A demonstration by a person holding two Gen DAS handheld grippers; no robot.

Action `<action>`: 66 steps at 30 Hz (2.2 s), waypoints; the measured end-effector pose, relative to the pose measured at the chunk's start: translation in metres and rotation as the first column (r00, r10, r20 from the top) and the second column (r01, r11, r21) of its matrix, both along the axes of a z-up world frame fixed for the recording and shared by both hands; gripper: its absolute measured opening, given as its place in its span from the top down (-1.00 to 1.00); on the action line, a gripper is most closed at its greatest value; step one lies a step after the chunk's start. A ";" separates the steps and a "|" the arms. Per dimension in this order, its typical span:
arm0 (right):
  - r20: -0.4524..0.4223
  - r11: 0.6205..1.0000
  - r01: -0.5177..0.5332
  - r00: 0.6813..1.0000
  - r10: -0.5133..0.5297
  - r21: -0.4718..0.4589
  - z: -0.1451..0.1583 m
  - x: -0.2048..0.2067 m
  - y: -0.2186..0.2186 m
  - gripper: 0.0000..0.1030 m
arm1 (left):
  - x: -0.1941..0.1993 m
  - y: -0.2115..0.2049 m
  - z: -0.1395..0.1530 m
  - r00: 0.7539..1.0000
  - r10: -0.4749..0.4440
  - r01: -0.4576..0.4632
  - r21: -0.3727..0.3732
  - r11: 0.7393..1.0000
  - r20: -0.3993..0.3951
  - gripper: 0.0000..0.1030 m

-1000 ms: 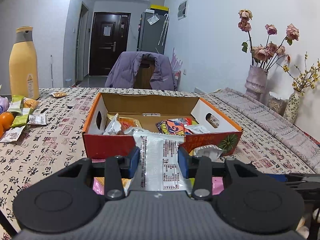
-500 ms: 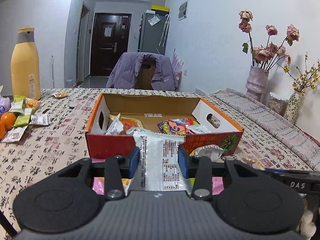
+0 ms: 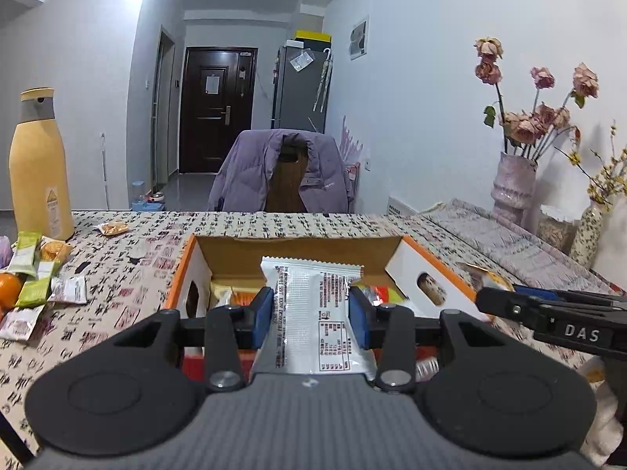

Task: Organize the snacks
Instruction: 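Grasp the white cookie packet with the right tool while the left tool holds its packet over the box, then carry the cookie packet over the box and open both tools to drop both packets, then move both tools back down to the snack pile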

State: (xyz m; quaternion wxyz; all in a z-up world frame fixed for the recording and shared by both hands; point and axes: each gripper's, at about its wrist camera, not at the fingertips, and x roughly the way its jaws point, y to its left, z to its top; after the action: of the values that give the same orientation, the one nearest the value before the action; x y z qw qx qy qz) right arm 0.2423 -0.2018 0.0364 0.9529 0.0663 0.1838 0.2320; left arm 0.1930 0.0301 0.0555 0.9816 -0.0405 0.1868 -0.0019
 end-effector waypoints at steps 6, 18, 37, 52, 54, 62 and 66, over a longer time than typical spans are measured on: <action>0.009 0.999 0.016 1.000 -0.015 -0.037 0.005 0.037 0.022 0.22 | 0.033 0.006 0.002 1.000 0.021 -0.022 -0.017 1.000 -0.002 0.20; -0.009 0.996 0.049 0.999 -0.050 -0.069 -0.028 0.081 0.038 0.22 | 0.078 0.018 -0.025 0.997 0.072 -0.074 -0.046 0.996 -0.029 0.20; -0.009 0.994 0.064 0.998 -0.065 -0.085 -0.035 0.072 0.035 -1.00 | 0.069 0.024 -0.032 0.993 0.111 -0.109 -0.058 0.992 0.030 -1.00; 0.041 0.988 0.111 0.993 -0.107 -0.106 -0.027 0.070 0.036 -1.00 | 0.057 0.020 -0.012 0.986 0.148 -0.143 -0.068 0.987 0.076 -1.00; 0.055 0.988 0.115 0.992 -0.109 -0.099 -0.020 0.063 0.034 -1.00 | 0.052 0.020 -0.009 0.984 0.161 -0.157 -0.059 0.986 0.075 -1.00; 0.057 0.989 0.112 0.993 -0.107 -0.092 -0.006 0.037 0.028 -1.00 | 0.025 0.021 -0.005 0.985 0.161 -0.157 -0.058 0.986 0.068 -1.00; 0.056 0.988 0.112 0.993 -0.106 -0.104 -0.005 0.020 0.026 -1.00 | 0.007 0.021 -0.004 0.985 0.155 -0.151 -0.051 0.987 0.072 -1.00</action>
State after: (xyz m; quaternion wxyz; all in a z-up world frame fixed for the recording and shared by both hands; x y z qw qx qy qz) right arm 0.2627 -0.1760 0.0317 0.9706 0.0194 0.1681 0.1709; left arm 0.2003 0.0508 0.0517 0.9840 -0.0770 0.1456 0.0677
